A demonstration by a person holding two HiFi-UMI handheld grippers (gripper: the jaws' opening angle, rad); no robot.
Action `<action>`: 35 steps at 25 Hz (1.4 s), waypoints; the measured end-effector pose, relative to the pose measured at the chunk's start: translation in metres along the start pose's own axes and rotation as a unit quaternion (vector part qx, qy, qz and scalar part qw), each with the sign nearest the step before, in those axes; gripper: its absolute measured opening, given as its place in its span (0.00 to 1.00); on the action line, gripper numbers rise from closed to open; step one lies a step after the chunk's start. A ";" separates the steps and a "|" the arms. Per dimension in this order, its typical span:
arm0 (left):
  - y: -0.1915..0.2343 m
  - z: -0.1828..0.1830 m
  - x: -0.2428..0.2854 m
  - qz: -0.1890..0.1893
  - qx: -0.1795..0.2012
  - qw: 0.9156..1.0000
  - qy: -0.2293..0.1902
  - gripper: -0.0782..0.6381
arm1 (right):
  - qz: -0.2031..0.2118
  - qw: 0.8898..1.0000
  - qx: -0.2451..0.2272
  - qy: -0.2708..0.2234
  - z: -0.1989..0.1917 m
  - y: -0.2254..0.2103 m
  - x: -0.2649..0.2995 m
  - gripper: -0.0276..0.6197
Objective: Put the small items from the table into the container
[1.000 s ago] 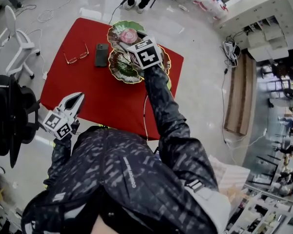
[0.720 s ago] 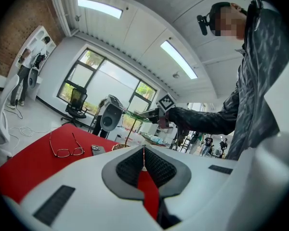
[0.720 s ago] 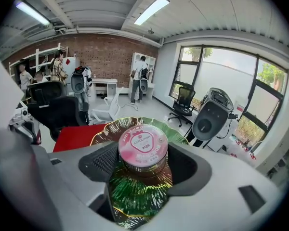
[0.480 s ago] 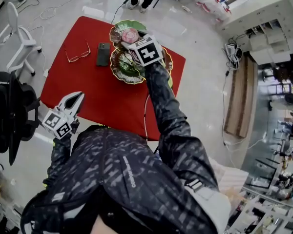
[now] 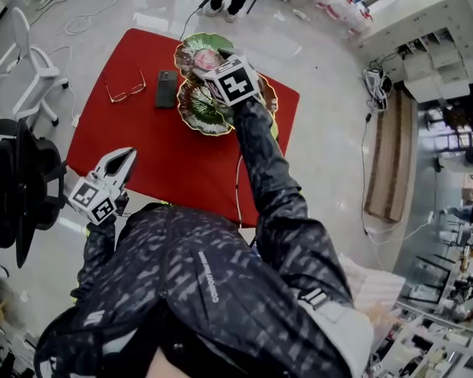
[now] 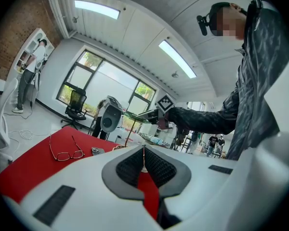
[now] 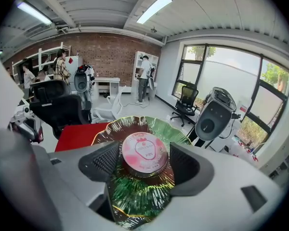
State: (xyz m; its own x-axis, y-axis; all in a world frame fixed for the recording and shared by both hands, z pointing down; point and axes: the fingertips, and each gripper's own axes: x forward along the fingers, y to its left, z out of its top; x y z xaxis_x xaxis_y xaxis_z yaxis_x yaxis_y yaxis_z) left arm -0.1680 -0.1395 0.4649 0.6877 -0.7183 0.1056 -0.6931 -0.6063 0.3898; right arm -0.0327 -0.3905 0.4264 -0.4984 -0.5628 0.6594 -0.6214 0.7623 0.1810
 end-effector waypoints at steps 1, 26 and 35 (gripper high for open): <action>0.000 0.001 0.000 0.000 0.001 1.000 0.000 0.13 | 0.001 1.000 0.001 -0.002 0.000 0.000 -0.001 0.54; -0.132 0.004 0.063 -0.072 0.053 0.996 0.010 0.13 | 0.047 0.994 0.059 -0.080 -0.085 0.099 -0.129 0.51; -0.182 -0.009 0.067 -0.055 0.052 0.997 0.014 0.13 | 0.076 0.993 0.049 -0.081 -0.128 0.136 -0.176 0.12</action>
State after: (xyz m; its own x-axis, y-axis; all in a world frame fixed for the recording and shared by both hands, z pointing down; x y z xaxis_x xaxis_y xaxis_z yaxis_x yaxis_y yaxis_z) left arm 0.0063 -0.0738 0.4090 0.7655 -0.6366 0.0937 -0.6309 -0.7140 0.3036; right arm 0.0476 -0.1469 0.4283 -0.6775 -0.4932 0.5456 -0.5825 0.8128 0.0114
